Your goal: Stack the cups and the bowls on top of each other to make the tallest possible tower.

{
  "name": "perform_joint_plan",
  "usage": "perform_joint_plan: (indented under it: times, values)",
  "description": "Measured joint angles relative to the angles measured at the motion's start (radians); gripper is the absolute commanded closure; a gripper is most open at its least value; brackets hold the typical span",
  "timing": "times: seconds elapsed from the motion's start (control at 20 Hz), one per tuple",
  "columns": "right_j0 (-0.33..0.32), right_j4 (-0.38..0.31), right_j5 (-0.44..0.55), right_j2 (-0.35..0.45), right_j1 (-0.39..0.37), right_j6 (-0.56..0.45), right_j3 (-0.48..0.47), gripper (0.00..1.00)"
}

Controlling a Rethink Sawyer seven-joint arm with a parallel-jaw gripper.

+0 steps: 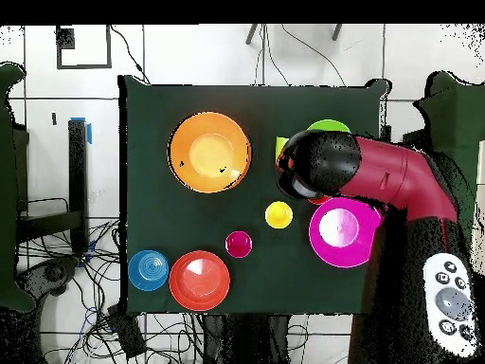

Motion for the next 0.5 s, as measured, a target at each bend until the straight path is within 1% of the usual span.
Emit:
perform_joint_plan:
  times: [0.3,0.35,0.4,0.5]
  values:
    - [0.008,0.000,-0.080,-0.043,0.000,0.005,0.029,0.00]
    - [0.015,0.001,-0.101,-0.057,0.000,0.012,0.036,0.00]
    - [0.033,0.005,-0.144,-0.088,0.002,0.035,0.049,0.00]
    - [0.047,0.009,-0.170,-0.108,0.005,0.055,0.055,0.00]
